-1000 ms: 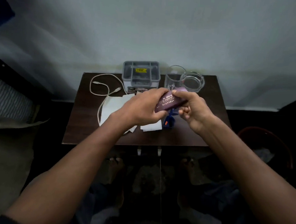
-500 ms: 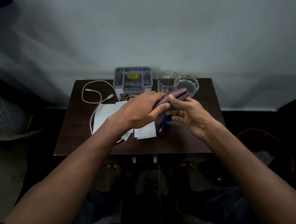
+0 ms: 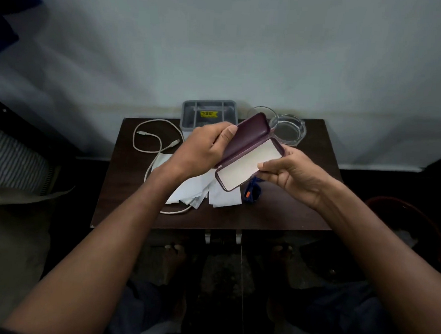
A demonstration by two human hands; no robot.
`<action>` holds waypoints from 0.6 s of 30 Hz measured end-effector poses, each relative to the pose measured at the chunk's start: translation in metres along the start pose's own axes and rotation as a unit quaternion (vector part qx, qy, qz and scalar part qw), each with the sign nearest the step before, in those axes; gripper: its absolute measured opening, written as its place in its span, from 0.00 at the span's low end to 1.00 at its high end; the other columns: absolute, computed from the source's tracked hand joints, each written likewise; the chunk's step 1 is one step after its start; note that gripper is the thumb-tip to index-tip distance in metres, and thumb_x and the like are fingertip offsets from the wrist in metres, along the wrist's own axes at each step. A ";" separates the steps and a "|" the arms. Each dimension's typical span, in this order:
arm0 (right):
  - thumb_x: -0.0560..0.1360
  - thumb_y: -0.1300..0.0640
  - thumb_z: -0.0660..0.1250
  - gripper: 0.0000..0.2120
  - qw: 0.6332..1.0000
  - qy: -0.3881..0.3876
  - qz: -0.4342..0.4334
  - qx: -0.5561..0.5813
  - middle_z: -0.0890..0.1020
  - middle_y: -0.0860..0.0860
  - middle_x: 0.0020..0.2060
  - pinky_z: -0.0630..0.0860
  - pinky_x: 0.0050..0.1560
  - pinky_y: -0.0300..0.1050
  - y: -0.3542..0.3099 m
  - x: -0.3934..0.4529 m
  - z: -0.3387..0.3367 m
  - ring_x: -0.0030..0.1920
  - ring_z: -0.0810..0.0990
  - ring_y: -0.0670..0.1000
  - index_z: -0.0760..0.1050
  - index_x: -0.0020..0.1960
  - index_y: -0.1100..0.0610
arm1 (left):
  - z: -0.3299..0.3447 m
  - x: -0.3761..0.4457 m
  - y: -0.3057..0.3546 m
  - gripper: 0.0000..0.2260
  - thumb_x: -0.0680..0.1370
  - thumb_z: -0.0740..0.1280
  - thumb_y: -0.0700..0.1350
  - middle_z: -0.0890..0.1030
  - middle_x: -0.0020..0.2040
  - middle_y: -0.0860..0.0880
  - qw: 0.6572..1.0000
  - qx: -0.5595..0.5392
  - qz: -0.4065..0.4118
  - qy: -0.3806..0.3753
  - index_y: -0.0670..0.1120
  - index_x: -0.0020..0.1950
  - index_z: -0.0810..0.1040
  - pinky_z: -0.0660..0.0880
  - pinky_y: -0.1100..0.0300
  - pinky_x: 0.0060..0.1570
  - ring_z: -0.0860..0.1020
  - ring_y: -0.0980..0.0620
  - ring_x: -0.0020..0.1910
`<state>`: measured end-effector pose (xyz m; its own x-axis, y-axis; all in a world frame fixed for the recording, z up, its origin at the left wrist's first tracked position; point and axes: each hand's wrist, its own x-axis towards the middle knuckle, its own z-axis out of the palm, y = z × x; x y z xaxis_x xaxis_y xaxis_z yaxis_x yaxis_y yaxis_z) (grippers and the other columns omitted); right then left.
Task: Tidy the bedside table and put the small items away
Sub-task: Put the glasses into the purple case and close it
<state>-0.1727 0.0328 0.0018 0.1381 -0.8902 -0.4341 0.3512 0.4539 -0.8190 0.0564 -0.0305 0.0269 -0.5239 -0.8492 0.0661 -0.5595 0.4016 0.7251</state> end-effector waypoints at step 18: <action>0.77 0.60 0.77 0.19 0.629 0.054 -0.145 -0.762 0.76 0.49 0.58 0.75 0.45 0.52 0.021 0.014 0.005 0.60 0.76 0.56 0.85 0.64 0.43 | -0.015 -0.006 -0.035 0.07 0.82 0.71 0.54 0.87 0.51 0.55 0.985 0.054 -0.163 -0.016 0.57 0.58 0.87 0.81 0.47 0.57 0.84 0.49 0.52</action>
<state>-0.1589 0.0297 -0.0202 0.1806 -0.9735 -0.1401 -0.9597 -0.1432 -0.2418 0.0888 -0.0446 0.0119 -0.3234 -0.9288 -0.1808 -0.7652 0.1444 0.6273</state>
